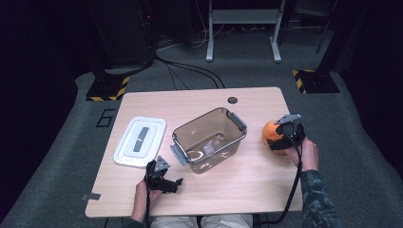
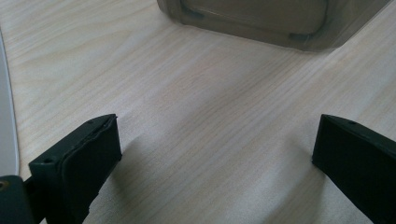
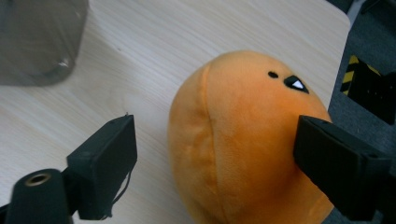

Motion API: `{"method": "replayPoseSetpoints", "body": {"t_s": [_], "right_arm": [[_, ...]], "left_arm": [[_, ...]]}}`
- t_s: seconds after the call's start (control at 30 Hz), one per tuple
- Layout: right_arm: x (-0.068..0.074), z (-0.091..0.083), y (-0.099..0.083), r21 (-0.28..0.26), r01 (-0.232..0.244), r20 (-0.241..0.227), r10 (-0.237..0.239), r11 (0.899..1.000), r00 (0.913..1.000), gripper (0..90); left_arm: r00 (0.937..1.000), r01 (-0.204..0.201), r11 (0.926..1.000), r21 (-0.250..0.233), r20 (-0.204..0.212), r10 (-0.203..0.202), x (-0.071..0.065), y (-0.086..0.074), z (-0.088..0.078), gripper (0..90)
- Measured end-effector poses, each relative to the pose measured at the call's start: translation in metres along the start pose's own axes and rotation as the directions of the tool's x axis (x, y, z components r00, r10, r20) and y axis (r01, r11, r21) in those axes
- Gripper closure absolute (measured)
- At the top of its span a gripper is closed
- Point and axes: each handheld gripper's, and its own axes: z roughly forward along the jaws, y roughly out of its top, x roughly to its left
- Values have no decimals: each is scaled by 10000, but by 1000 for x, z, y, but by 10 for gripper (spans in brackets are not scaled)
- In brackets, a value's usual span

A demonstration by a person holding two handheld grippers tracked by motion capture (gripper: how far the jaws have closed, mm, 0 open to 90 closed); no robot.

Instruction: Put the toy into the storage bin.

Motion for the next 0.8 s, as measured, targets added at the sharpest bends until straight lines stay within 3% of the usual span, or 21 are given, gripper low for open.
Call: {"method": "replayPoseSetpoints", "body": {"t_s": [0.13,0.23,0.37,0.43,0.47,0.7,0.8], "right_arm": [[5,14,-2,406,518,672,-545,9978,9963,231],[9,25,-5,891,662,1531,-793,9938,9850,363],[7,27,-5,680,382,1509,-481,9970,9874,536],[8,28,-5,615,299,1533,-390,9977,9874,568],[7,27,-4,533,116,1586,-199,9985,9871,649],[0,15,0,-84,-596,1608,601,9982,9852,720],[-6,6,3,-477,-1129,1203,1180,9925,9857,719]], "left_arm": [[10000,-15,10000,5,19,15,0,0,0,9],[10000,57,10000,-20,28,-57,0,0,0,9],[10000,68,9999,-88,9,-68,0,0,1,9],[10000,80,9999,-73,29,-79,0,0,1,10],[10000,33,10000,-74,6,-33,0,0,1,10],[10000,9,10000,-40,15,-9,1,0,1,9],[10000,4,10000,-32,13,-4,1,0,1,9]]}}
